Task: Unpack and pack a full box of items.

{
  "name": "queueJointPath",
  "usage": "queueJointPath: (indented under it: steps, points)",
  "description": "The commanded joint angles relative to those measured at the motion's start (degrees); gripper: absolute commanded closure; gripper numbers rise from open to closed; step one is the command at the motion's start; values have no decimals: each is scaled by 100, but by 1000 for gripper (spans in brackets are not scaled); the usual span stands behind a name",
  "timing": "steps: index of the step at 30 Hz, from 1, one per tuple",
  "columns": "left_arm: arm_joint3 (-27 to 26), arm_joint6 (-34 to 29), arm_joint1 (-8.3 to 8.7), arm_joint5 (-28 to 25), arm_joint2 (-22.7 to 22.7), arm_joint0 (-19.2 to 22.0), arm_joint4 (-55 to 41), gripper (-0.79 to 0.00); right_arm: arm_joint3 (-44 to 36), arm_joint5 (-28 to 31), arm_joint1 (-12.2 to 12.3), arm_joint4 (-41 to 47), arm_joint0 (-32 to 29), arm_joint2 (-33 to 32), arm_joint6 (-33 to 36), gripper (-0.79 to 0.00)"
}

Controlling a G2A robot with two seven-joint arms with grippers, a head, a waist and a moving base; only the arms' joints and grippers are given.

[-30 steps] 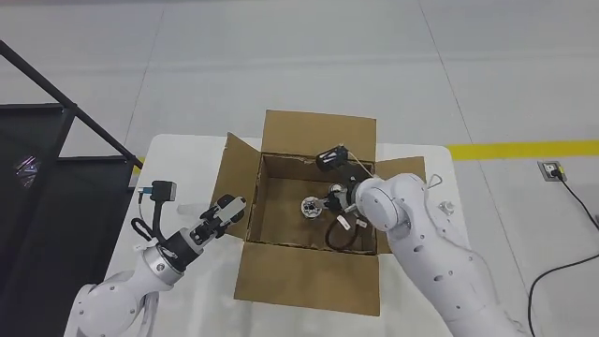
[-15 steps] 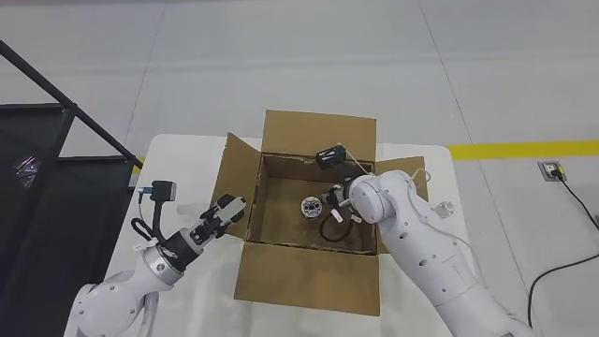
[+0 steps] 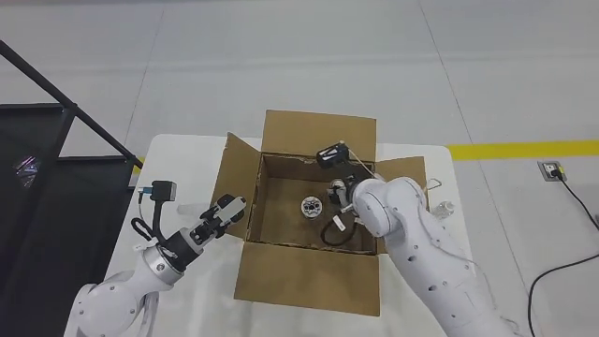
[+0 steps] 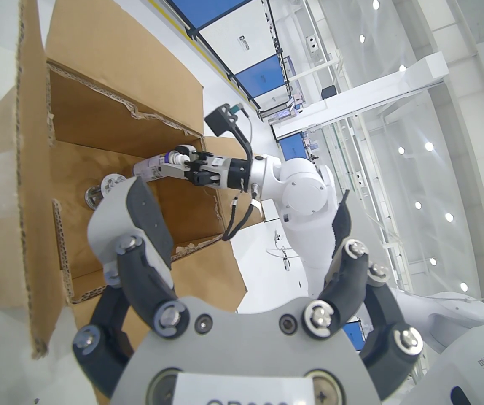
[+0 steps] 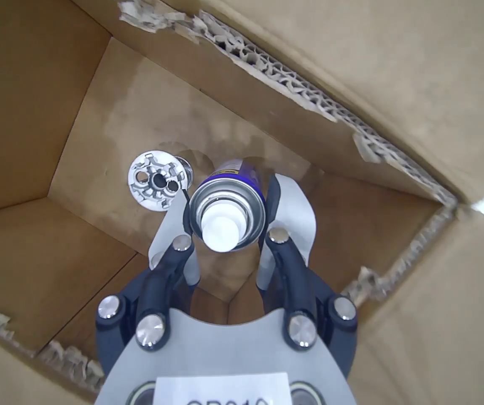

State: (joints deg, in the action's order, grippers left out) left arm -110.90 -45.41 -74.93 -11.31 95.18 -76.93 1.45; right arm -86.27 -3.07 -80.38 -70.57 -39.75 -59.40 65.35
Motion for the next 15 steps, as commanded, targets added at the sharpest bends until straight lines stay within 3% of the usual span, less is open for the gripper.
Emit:
queueJointPath:
  steps: [1,6,10,15]
  points:
    - [0,0,0,0,0,0,0,-785,-995,-9,87,-258,-448,-249,125,0]
    - [0,0,0,0,0,0,0,-785,-3464,-128,284,-1022,-1789,-1009,268,0]
    - [0,0,0,0,0,0,0,-785,-4828,-474,362,-1690,-2822,-1516,229,0]
    - [0,0,0,0,0,0,0,-785,-4838,-650,380,-1492,-3555,-1962,-269,0]
